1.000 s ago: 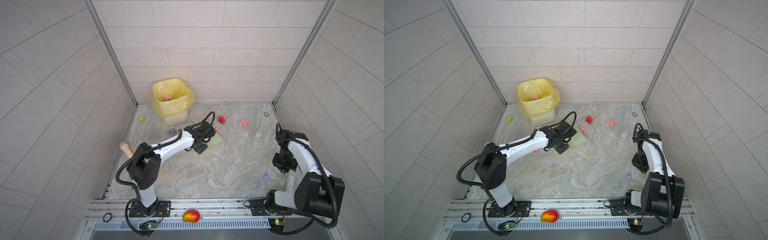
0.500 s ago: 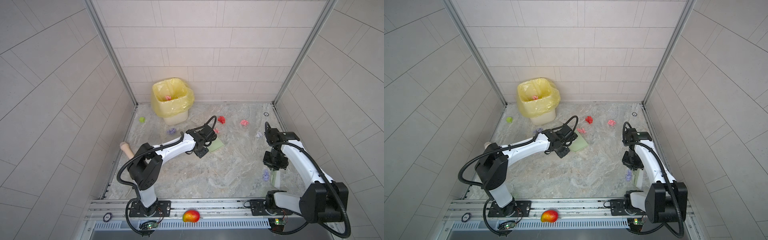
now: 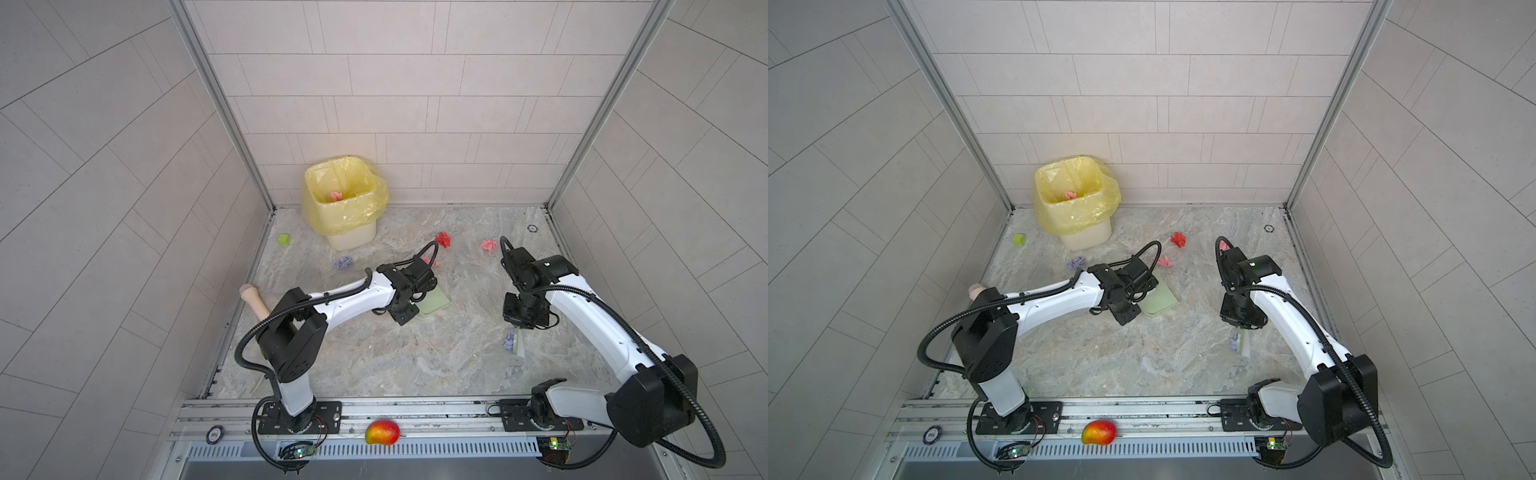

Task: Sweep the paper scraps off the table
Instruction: 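Sweep the purple scrap into the dustpan with the brush in the right gripper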

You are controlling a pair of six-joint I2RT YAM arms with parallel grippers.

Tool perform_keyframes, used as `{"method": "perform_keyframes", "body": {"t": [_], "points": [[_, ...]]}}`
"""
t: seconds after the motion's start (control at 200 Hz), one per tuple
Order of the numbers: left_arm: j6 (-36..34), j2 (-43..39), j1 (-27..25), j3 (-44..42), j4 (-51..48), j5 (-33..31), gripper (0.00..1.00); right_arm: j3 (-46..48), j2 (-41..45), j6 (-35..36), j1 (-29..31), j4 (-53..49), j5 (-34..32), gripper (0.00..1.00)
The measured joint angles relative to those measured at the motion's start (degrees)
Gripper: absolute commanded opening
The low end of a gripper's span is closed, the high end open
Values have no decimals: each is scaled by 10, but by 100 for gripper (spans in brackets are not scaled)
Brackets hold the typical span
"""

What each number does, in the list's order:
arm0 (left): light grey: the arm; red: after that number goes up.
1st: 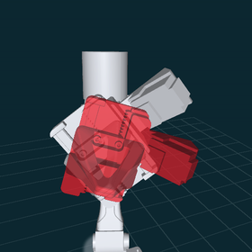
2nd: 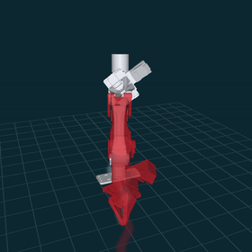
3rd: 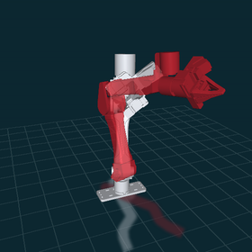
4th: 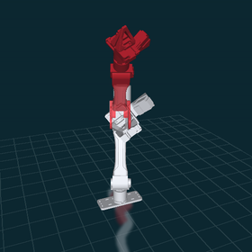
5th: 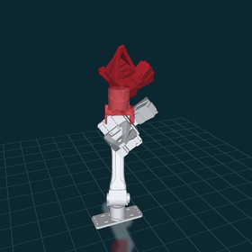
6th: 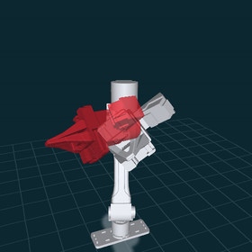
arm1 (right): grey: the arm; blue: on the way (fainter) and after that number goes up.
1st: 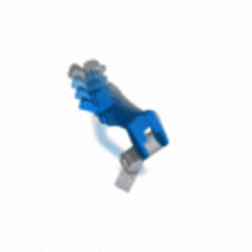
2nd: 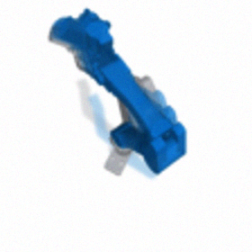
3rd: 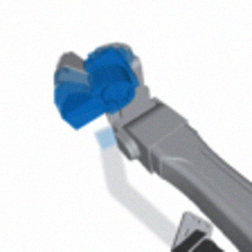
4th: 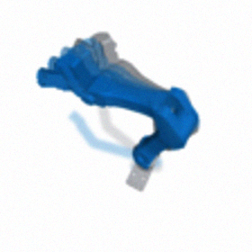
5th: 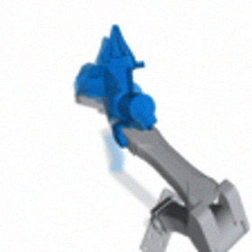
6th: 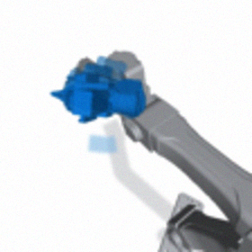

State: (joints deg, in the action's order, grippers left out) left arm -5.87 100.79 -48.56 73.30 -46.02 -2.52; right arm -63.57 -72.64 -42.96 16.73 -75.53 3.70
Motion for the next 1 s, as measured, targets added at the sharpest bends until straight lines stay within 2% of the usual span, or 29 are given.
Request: {"method": "perform_keyframes", "body": {"t": [0.365,0.646,0.866,1.001], "points": [[-2,0,-44,0,-40,15,0,-19,0,-6,84,-14,-1,0],[-27,0,-100,-2,-63,25,0,-65,0,48,83,-80,-47,0],[-64,1,-131,-1,-66,47,0,-40,4,79,76,-80,-41,0],[-85,20,-136,27,-69,63,0,-29,6,89,72,-63,-31,0]]}}
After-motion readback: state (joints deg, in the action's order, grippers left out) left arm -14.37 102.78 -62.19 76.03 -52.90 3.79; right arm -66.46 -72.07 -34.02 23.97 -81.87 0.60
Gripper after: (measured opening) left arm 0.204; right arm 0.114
